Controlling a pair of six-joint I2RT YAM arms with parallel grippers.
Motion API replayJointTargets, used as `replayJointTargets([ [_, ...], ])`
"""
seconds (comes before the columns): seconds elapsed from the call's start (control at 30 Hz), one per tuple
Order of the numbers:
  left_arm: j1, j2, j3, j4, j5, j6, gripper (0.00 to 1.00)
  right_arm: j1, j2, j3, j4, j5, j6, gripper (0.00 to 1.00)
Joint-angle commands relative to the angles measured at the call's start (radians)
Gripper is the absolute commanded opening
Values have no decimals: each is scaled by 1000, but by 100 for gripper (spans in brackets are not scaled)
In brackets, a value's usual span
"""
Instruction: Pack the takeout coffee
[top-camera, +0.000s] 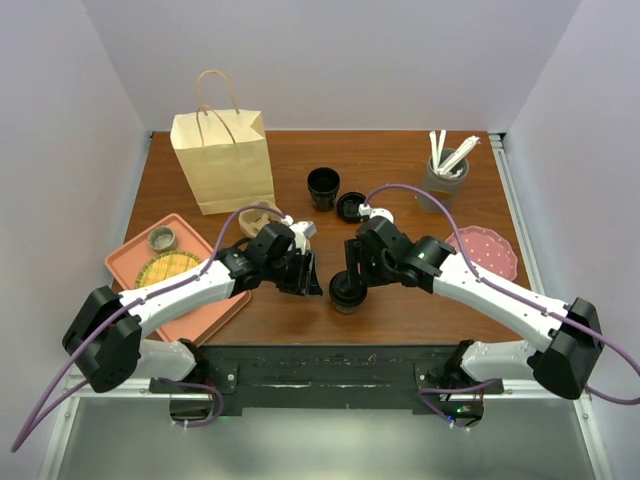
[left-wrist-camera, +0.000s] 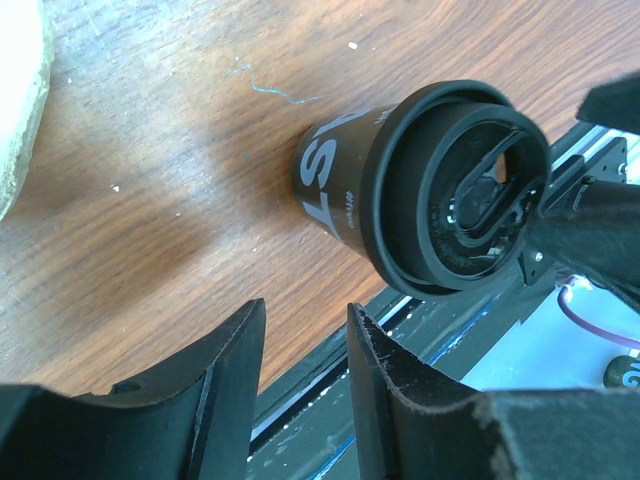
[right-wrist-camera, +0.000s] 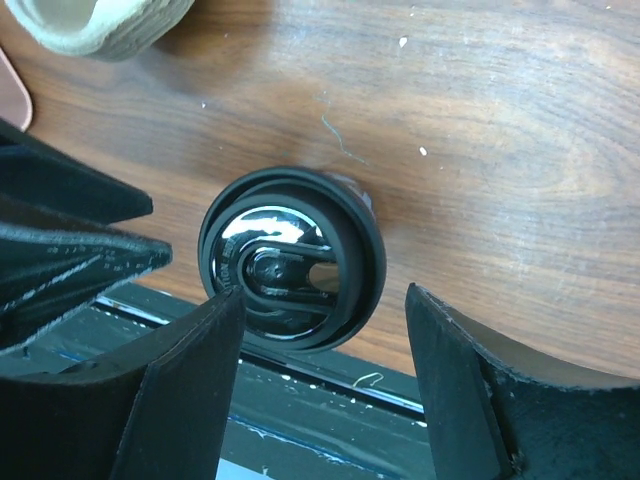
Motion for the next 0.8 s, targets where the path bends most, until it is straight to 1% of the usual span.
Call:
replayJointTargets([
  [0.0,-4,-38,45,21,11,-6,44,-45,-24,13,24,-52,-38,70],
  [0.17,-3,-45,39,48,25,-28,45,-99,-18,3,42,-142,-95,70],
  [0.4,-6,-43,25,81,40,-51,47,-122,14,-18,68,-253,-146,69],
  [0.77,-4,-11,7,138,71,-75,47,-127,53,-47,94,-286,-167,68],
])
